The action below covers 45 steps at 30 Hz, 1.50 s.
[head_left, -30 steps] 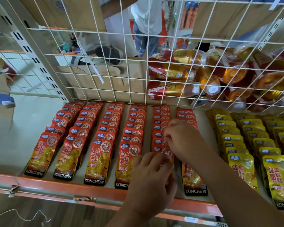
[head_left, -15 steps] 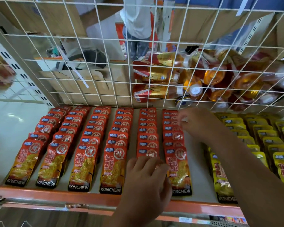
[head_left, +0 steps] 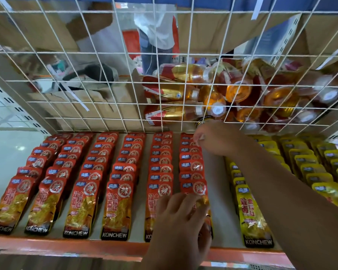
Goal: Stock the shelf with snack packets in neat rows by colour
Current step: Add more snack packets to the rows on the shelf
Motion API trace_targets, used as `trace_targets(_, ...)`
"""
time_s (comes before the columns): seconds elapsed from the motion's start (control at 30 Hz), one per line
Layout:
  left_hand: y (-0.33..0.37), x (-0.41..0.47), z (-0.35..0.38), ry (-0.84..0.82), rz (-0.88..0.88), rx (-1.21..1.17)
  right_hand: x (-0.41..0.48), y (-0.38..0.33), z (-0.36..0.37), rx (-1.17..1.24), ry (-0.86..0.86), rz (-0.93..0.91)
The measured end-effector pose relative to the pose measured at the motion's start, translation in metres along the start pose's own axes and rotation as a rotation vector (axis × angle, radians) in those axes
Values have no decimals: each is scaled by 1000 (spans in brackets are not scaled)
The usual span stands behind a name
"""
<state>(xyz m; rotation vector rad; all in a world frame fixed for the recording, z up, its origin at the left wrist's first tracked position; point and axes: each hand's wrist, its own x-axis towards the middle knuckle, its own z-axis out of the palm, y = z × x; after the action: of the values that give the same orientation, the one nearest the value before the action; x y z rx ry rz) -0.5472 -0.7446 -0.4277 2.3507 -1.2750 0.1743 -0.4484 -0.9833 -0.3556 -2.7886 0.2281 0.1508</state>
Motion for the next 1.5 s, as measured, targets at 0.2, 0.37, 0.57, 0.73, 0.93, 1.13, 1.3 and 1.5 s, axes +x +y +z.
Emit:
trace_targets(0.2,1,2,3,4,-8,0,1,-6,2,-68,-43,-55)
trace_targets(0.37,0,1,3,-22,-20,8,2,-7,8,-62,-31,-38)
trace_targets(0.57,1,2,3,-44,-25,8,4,-5,8,-47,-44,-40)
trace_targets(0.73,2,1,2,-45,-11,-1,2,-3,7,-12,-27,-62)
trace_targets(0.93,2,2,2,-39,1,-10,-1,3,11,32,20,-55)
trace_targets(1.13,1,2,2,-42,5,-3,-7,4,12,46,76,-58)
trace_targets(1.3,1,2,2,-35,9,-1,-8,10,14,31,127,-42)
trace_targets(1.5,0,2,2,-49,10,12,3,11,15,-3,144,1)
